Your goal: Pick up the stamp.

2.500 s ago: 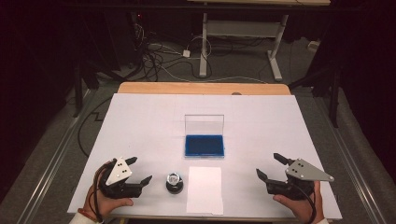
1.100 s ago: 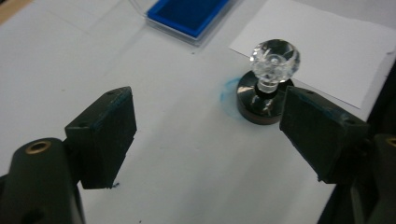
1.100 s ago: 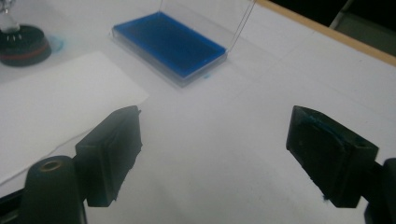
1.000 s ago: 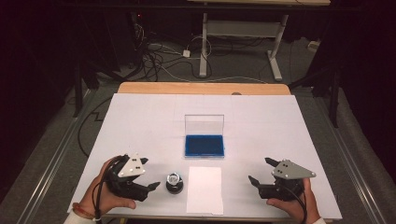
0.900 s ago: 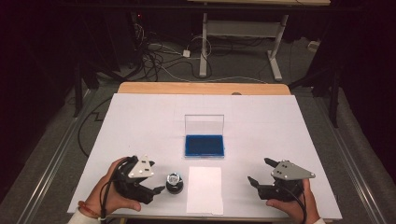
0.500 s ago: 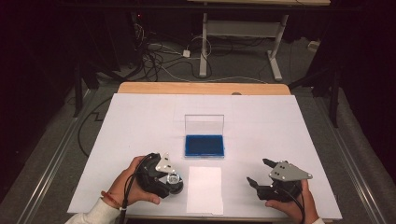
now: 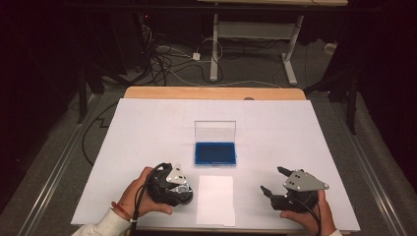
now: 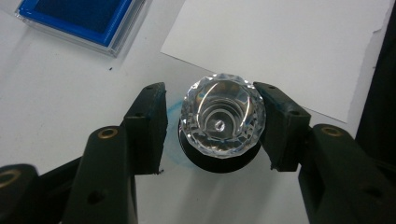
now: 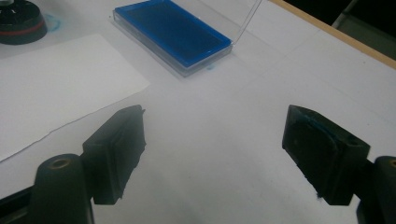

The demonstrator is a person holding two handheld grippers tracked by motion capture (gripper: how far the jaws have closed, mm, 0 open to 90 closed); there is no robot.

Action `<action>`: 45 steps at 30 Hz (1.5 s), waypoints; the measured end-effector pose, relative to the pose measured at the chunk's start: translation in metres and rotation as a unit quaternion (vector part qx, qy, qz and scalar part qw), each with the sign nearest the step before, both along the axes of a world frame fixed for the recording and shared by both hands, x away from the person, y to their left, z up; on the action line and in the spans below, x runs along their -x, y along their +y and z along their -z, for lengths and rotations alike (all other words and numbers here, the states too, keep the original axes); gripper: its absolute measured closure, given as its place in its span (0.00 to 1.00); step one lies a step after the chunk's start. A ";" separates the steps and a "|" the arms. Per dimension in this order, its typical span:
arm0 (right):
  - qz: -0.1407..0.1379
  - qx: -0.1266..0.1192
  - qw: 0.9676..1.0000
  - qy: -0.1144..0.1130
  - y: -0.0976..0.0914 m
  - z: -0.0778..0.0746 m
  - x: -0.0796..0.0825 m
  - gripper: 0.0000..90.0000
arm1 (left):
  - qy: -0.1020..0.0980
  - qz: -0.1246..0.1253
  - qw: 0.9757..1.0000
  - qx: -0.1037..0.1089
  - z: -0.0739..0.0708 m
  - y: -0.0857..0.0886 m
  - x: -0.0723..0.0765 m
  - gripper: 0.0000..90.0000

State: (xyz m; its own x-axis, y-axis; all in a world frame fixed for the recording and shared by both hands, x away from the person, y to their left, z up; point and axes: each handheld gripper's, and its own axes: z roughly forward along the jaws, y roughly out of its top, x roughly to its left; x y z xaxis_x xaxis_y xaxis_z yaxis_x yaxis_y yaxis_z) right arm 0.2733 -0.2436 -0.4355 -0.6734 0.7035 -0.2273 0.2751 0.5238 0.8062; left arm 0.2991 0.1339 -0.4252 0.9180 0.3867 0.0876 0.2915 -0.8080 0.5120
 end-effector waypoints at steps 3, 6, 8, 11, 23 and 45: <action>0.000 0.000 1.000 -0.001 0.000 0.000 0.000 0.24 | 0.002 0.004 1.000 -0.004 0.001 -0.001 0.000 0.53; 0.001 0.001 1.000 -0.001 0.000 0.000 0.000 0.24 | 0.000 0.003 1.000 -0.003 0.001 -0.001 0.001 0.54; 0.001 0.000 1.000 -0.001 0.000 0.000 0.000 0.24 | 0.002 0.004 1.000 -0.003 0.002 -0.001 0.000 0.54; 0.002 0.001 1.000 -0.003 0.000 0.000 0.000 0.25 | 0.004 0.010 1.000 -0.003 0.002 -0.001 0.001 0.58; 0.010 -0.005 1.000 -0.007 -0.002 0.000 0.000 0.25 | -0.001 0.009 1.000 0.000 0.003 -0.001 0.002 0.61; 0.017 -0.012 1.000 -0.013 -0.004 -0.001 -0.001 0.25 | -0.020 -0.009 1.000 0.004 -0.001 0.007 0.002 0.61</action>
